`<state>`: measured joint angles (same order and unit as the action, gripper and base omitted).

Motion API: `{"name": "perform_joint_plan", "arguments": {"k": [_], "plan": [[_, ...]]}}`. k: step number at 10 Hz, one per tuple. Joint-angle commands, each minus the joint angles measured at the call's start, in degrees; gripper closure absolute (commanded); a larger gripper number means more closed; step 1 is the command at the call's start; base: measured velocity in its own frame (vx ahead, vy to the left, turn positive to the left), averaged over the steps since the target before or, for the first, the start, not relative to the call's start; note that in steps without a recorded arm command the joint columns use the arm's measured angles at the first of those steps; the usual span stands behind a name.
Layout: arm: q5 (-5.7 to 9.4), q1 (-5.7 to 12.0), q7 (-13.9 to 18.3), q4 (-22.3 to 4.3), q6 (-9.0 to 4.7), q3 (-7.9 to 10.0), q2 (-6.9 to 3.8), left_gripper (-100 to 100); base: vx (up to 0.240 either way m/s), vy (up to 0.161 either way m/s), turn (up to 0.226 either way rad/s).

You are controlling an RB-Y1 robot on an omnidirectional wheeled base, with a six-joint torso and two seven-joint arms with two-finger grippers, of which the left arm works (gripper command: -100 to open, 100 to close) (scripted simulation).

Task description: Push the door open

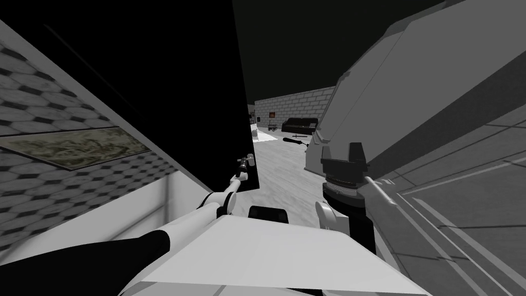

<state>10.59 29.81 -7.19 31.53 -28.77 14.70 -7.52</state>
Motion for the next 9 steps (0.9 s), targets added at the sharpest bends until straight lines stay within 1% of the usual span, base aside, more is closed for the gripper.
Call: {"name": "perform_joint_plan", "arguments": {"k": [1, 2, 3, 4, 6, 9], "plan": [[0.25, -0.98, -0.5, 1.9, 0.81, 0.80, -0.49, 100, 0.156, -0.086, 0.068], [0.61, -1.12, -0.8, 1.8, 0.75, 1.72, -0.94, 100, 0.185, -0.078, 0.057], [0.61, -1.12, -0.8, 1.8, 0.75, 1.72, -0.94, 100, 0.142, -0.061, 0.048], [0.97, -1.25, -1.2, 1.7, 0.69, 2.66, -1.40, 100, 0.125, -0.077, 0.045], [1.34, -1.38, -1.5, 1.7, 0.63, 3.59, -1.85, 100, 0.153, -0.075, 0.059], [2.04, -1.64, -2.2, 1.5, 0.52, 5.39, -2.72, 100, 0.213, -0.089, 0.070]]}}
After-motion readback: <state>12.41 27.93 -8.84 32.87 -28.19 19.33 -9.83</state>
